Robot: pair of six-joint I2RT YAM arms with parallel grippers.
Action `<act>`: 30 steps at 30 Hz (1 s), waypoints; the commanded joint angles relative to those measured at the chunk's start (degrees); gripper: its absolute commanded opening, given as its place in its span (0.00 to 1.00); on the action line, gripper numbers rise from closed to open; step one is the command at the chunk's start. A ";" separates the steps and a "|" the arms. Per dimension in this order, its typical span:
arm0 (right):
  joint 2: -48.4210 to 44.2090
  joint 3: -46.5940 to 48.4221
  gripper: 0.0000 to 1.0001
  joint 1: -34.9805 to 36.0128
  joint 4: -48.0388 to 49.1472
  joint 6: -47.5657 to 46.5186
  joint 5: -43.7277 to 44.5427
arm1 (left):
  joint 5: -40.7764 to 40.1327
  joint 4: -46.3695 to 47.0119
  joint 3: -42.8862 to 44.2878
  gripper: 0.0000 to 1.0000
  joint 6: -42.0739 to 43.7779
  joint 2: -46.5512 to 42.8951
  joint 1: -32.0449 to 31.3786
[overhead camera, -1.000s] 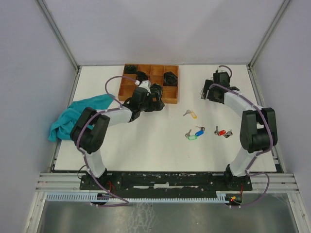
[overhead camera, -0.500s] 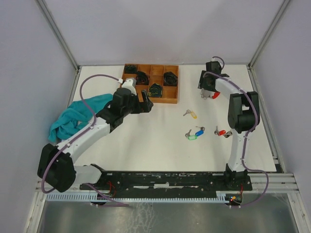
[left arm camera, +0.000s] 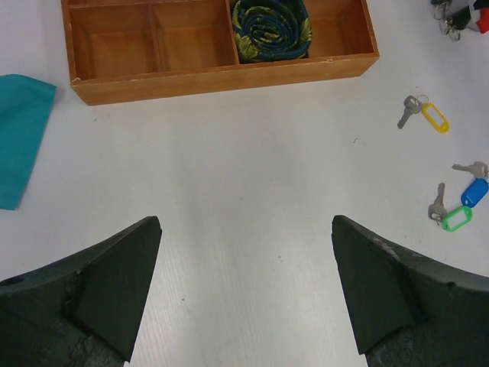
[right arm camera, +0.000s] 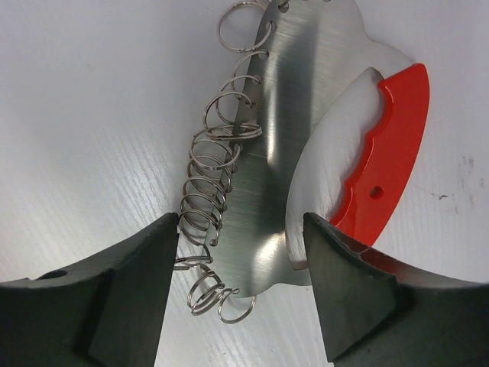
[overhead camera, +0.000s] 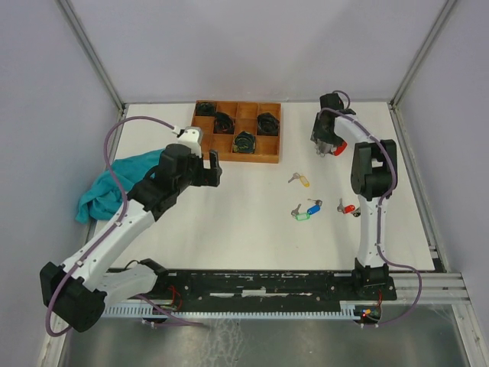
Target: Put the keys on the keyring
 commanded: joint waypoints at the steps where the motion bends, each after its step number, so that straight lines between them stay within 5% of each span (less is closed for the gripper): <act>1: 2.32 4.79 0.74 -0.57 -5.56 2.53 -0.30 | -2.39 -0.75 0.41 0.99 3.89 -1.87 0.31; 7: 2.99 4.16 0.69 -0.65 -6.53 3.22 -2.29 | -2.74 -0.04 -1.00 0.99 3.28 -4.64 0.29; 12: 0.88 0.62 0.55 -0.66 -4.86 2.81 -2.70 | -1.78 0.48 -1.79 0.99 2.41 -6.08 0.35; 22: -12.83 -12.63 0.37 -0.65 3.46 -0.70 -7.50 | 0.74 2.13 -2.95 0.99 0.43 -8.16 0.32; 30: -24.00 -22.93 0.34 1.64 6.80 -1.77 -11.76 | 2.45 3.38 -3.71 0.99 -1.83 -8.94 0.40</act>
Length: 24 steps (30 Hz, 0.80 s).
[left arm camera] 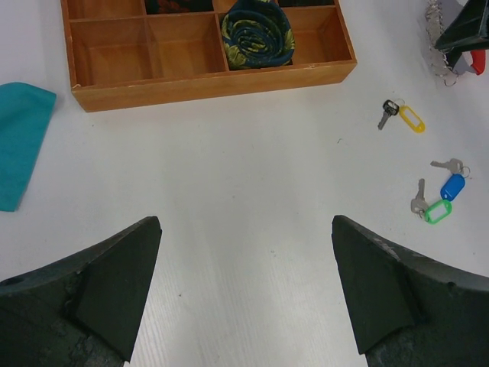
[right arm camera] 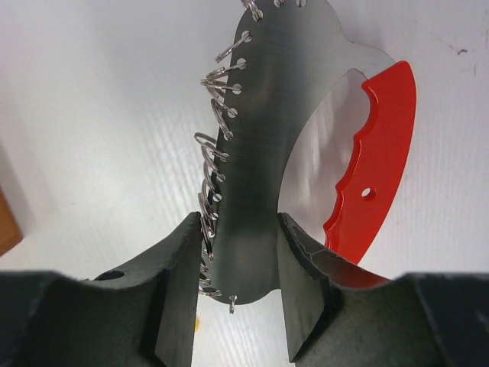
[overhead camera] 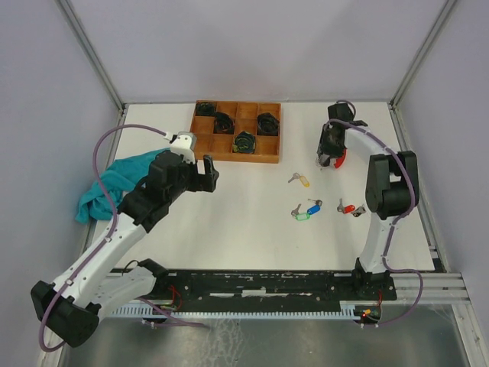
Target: Put the keys on the keyring
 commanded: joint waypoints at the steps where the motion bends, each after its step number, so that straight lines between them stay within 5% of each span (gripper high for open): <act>1: -9.31 -3.87 0.33 2.41 4.52 -1.33 -3.25 | 2.10 4.04 -0.99 0.99 -3.42 -1.41 0.38; 15: -29.26 -23.36 0.33 22.13 10.59 -0.90 -9.45 | 8.91 20.80 -17.81 0.99 -21.52 -2.47 1.02; 24: -27.90 -32.66 0.35 41.18 18.39 0.02 -4.71 | 9.22 26.59 -26.16 0.99 -29.11 -3.91 2.32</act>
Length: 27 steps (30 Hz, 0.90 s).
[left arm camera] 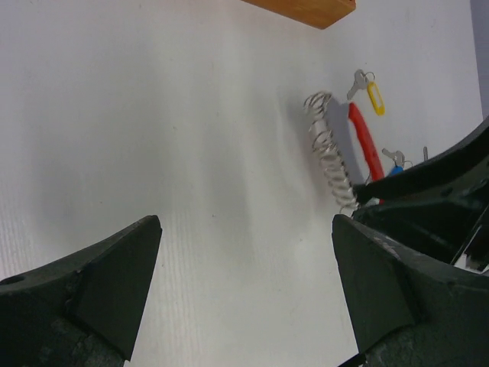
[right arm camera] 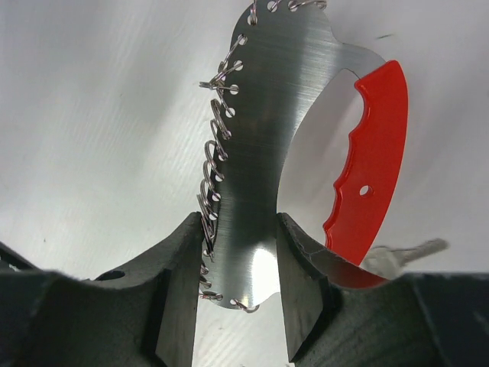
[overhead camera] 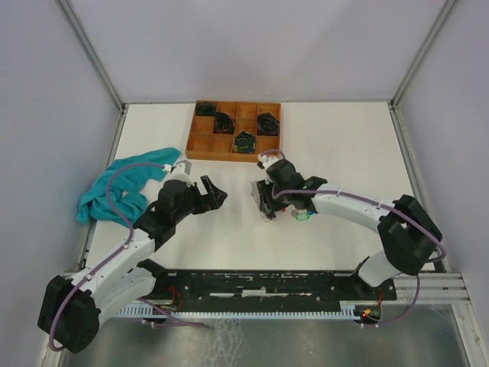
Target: Put the keys on the keyring
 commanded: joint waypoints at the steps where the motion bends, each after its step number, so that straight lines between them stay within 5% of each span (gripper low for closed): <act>1: 2.53 -1.13 0.35 8.24 5.96 0.24 4.58 | 0.45 6.62 -2.57 0.99 -5.95 -1.60 0.60; 9: 9.90 0.74 0.40 16.50 5.03 0.35 6.02 | 0.58 6.98 -5.13 0.99 -5.36 0.15 0.65; 18: 6.91 4.58 0.65 16.89 -3.92 -4.04 7.43 | 2.96 9.38 -4.81 0.99 -4.81 5.72 0.61; 27: 6.80 7.80 0.66 12.58 -11.86 -7.05 11.10 | 3.32 10.58 -4.16 1.00 -3.72 9.33 0.58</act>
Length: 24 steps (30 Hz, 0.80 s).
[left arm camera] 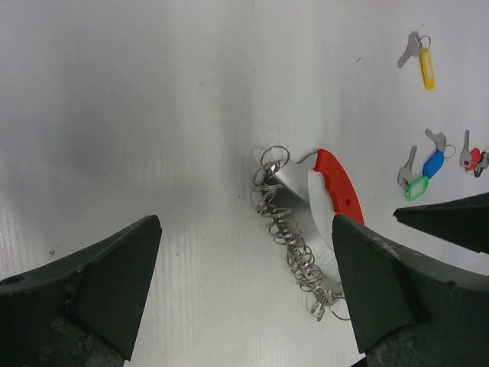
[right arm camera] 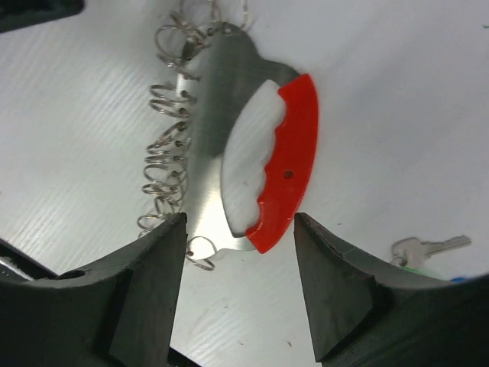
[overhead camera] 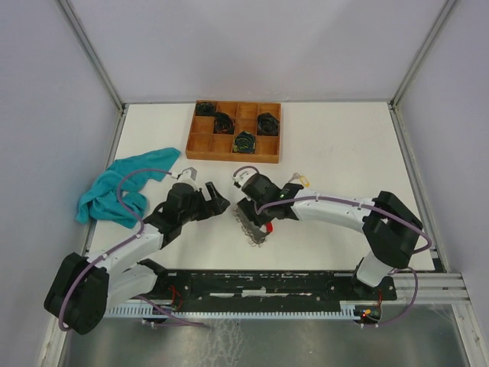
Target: Put the keys on the keyring
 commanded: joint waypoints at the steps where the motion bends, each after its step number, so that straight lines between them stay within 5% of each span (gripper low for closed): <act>1: 0.45 1.73 0.66 -3.06 -3.26 -1.07 2.20 | 1.52 3.55 1.06 1.00 0.32 1.55 0.26; 14: 10.37 3.86 0.58 -5.32 -0.31 1.56 -0.12 | 4.25 5.32 1.99 0.98 1.35 6.23 0.30; 24: 9.38 3.16 0.33 -5.81 0.65 -0.07 0.11 | 5.40 7.42 1.77 0.98 0.62 8.03 0.33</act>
